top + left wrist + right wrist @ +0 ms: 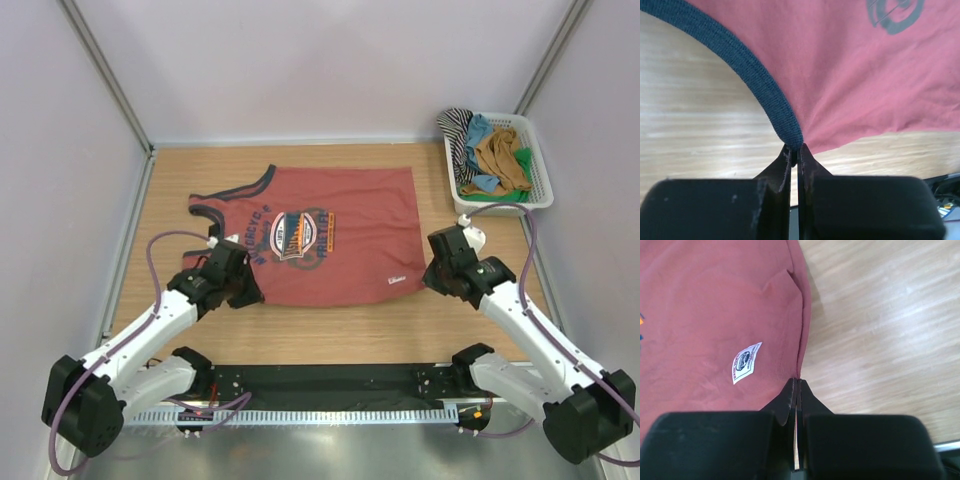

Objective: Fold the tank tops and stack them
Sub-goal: Fold the tank top

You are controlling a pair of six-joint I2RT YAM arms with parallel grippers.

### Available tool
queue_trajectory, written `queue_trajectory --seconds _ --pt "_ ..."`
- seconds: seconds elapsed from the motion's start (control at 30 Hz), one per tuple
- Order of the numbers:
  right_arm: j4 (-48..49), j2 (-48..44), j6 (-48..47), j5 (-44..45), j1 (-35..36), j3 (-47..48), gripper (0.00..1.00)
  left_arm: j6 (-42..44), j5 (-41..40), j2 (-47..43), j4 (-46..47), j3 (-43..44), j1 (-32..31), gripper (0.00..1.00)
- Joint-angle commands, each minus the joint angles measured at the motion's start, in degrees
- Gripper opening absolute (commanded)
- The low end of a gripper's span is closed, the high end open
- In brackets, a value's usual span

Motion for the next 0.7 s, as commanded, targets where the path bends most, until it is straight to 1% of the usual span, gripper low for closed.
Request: queue_trajectory --seconds 0.0,0.13,0.23,0.27,0.37,0.5,0.67 --pt "-0.9 -4.0 2.4 -2.2 0.3 -3.5 0.01 -3.3 1.1 -2.5 -0.9 -2.2 -3.0 0.0" --pt "-2.7 -6.9 3.5 0.6 0.2 -4.4 0.01 -4.6 0.1 -3.5 -0.9 -3.1 -4.2 0.0" --pt "-2.7 -6.8 3.0 1.3 0.2 -3.7 0.01 -4.4 0.1 -2.2 -0.2 -2.6 -4.3 0.0" --pt "-2.6 -6.3 2.7 1.7 0.2 -2.9 0.01 -4.4 -1.7 -1.5 0.1 -2.2 -4.3 0.0" --pt "-2.3 -3.1 1.1 3.1 0.3 -0.7 0.01 -3.5 -2.5 1.9 0.6 0.3 -4.2 0.0" --pt "-1.2 2.0 -1.6 5.3 0.0 5.0 0.01 -2.2 -3.3 5.9 -0.5 5.1 -3.7 0.0" --pt "0.7 8.6 -5.6 4.5 -3.2 11.4 0.01 -0.2 -4.4 9.0 -2.3 11.9 -1.0 0.0"
